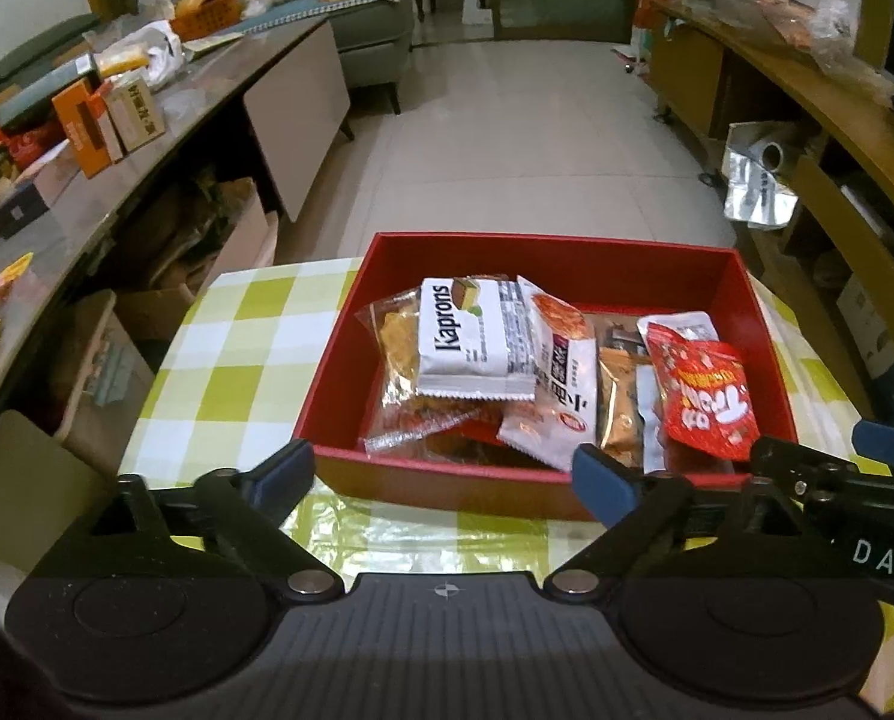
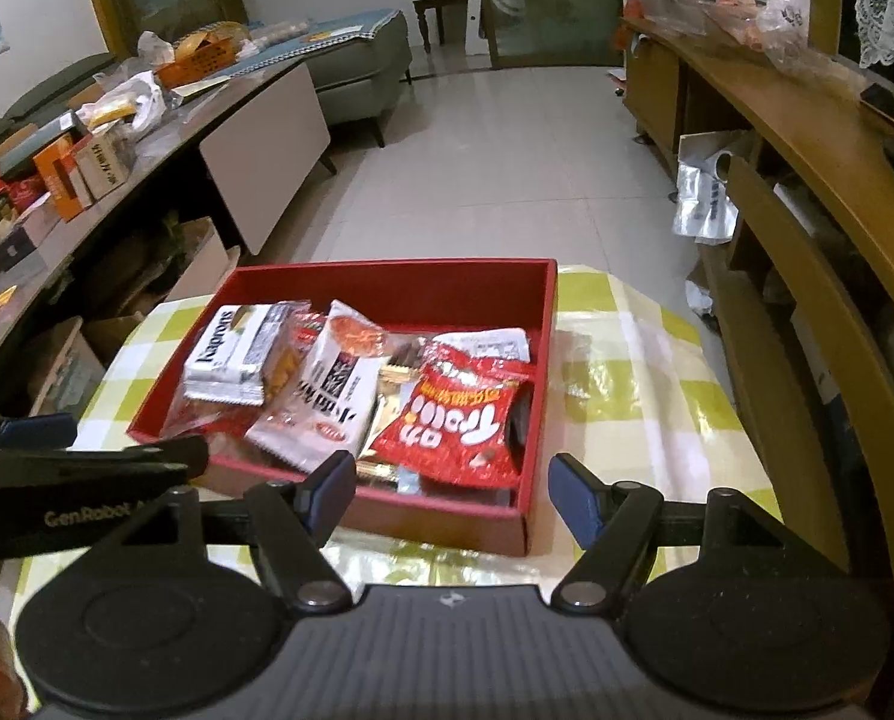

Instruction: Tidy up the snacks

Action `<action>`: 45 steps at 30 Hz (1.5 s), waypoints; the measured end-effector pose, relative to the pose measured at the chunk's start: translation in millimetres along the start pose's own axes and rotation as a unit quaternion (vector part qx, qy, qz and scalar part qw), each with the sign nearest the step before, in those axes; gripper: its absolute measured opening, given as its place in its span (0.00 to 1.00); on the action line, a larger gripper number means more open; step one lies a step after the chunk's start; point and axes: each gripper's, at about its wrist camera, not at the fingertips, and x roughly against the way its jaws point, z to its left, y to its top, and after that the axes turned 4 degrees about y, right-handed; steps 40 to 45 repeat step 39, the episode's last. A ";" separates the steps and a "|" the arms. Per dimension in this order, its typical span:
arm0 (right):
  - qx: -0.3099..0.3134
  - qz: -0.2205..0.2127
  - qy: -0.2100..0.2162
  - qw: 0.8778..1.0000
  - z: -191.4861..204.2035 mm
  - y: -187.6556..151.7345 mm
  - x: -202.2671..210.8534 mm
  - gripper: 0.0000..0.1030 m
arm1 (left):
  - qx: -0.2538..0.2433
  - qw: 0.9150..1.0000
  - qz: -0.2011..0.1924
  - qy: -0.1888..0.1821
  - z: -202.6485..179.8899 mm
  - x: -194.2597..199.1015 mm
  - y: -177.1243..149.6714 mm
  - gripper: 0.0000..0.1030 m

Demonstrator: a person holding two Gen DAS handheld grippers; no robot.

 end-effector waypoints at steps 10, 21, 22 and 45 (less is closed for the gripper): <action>0.002 -0.003 0.008 1.000 7.5 -19.0 22.1 0.78 | -0.003 1.000 -0.014 -0.006 3.4 19.5 -15.9 0.98; 0.005 -0.008 0.014 1.000 10.6 -26.0 34.1 0.79 | -0.003 1.000 -0.029 -0.007 7.1 34.0 -26.8 0.98; 0.004 -0.008 0.013 1.000 10.5 -25.8 34.0 0.79 | -0.003 1.000 -0.029 -0.006 7.4 34.6 -27.6 0.98; 0.004 -0.007 0.011 1.000 9.1 -31.7 40.1 0.83 | -0.005 0.999 -0.045 0.008 7.7 47.3 -36.4 0.98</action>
